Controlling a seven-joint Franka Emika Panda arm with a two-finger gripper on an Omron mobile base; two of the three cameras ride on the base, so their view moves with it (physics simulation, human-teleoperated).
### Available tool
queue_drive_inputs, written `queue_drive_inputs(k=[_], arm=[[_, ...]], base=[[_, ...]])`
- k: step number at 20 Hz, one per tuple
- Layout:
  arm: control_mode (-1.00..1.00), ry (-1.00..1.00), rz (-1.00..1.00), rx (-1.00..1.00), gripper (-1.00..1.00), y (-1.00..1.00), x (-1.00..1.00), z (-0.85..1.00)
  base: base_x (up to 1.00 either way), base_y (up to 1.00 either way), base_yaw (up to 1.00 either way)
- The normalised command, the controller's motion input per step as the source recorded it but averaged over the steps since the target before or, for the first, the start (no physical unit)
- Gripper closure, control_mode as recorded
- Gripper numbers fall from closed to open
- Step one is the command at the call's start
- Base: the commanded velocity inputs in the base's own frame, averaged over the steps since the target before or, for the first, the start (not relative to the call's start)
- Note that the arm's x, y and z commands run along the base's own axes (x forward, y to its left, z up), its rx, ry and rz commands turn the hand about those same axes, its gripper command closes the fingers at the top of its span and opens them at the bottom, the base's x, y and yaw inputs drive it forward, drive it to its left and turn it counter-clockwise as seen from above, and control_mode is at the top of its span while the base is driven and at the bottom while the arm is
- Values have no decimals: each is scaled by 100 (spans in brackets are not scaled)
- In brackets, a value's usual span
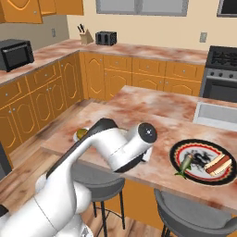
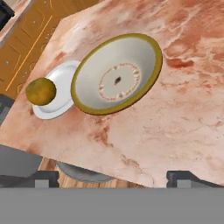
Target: Take the smaller bowl and place it next to the appetizer plate on the dining counter , and place the larger bowl next to the plate with cooked food.
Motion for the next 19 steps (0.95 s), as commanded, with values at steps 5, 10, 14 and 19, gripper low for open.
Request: queue_drive_inputs(k=[5,10,14,19], arm=[[-100,-12,0,-16,-100,60,-60,24],[-100,-12,0,-11,-100,36,-27,66],[-100,-8,0,-6,-100,8,-5,90],[-100,1,1,0,-100,0,0,79]], base=[[0,0,0],[0,0,0],[0,0,0],[0,0,0]])
